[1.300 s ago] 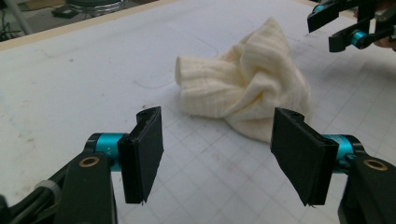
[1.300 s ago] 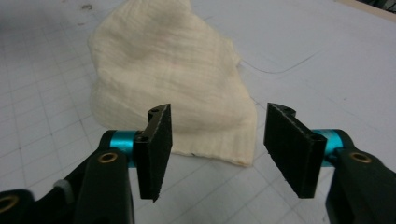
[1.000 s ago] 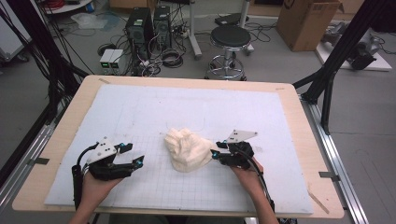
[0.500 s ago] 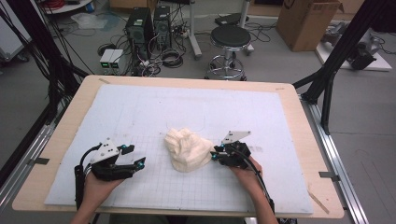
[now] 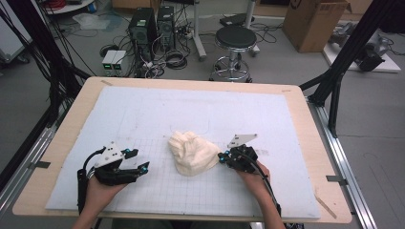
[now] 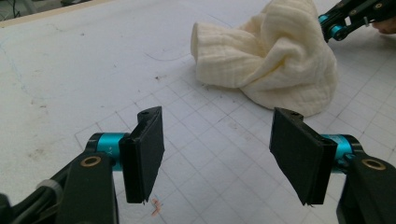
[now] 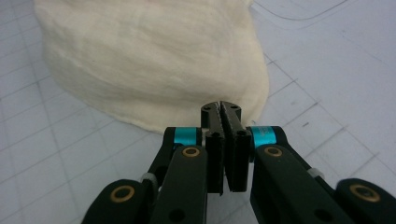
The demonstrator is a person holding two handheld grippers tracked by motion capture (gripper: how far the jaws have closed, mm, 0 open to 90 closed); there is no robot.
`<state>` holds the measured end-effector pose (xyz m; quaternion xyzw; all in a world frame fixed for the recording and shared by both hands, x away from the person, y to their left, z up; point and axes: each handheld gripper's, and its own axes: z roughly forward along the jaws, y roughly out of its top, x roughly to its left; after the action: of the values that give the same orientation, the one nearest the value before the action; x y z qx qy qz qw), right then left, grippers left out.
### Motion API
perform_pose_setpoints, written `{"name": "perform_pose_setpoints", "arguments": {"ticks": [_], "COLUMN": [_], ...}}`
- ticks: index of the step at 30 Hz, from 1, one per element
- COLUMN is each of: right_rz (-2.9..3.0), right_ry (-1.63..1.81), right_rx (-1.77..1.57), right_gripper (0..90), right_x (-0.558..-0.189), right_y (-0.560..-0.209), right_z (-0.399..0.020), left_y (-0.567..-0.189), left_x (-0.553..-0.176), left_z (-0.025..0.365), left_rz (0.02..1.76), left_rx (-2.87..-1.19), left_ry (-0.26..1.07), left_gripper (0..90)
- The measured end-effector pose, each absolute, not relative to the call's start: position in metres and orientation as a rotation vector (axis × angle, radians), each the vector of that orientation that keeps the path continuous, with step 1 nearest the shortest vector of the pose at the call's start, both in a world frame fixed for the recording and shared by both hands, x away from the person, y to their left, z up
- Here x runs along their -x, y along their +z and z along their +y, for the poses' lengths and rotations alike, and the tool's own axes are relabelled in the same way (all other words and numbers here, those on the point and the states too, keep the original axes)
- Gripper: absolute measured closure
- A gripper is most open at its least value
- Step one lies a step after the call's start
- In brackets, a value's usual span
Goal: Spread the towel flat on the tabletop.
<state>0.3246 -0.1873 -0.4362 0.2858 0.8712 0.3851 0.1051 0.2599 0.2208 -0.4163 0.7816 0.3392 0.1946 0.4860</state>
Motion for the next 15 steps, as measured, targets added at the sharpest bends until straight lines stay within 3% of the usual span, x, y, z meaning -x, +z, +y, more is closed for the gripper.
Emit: {"name": "perform_pose_setpoints", "arguments": {"ticks": [15], "right_rz": [2.529], "right_ry": [1.053], "right_rx": [-0.876], "right_gripper": [89.4], "right_x": [-0.265], "right_y": [-0.421], "right_z": [-0.241], "left_y": [-0.418], "left_x": [-0.26], "left_z": [0.211], "left_rz": [0.807], "left_rx": [-1.913], "left_ry": [0.46], "left_gripper": [36.0]}}
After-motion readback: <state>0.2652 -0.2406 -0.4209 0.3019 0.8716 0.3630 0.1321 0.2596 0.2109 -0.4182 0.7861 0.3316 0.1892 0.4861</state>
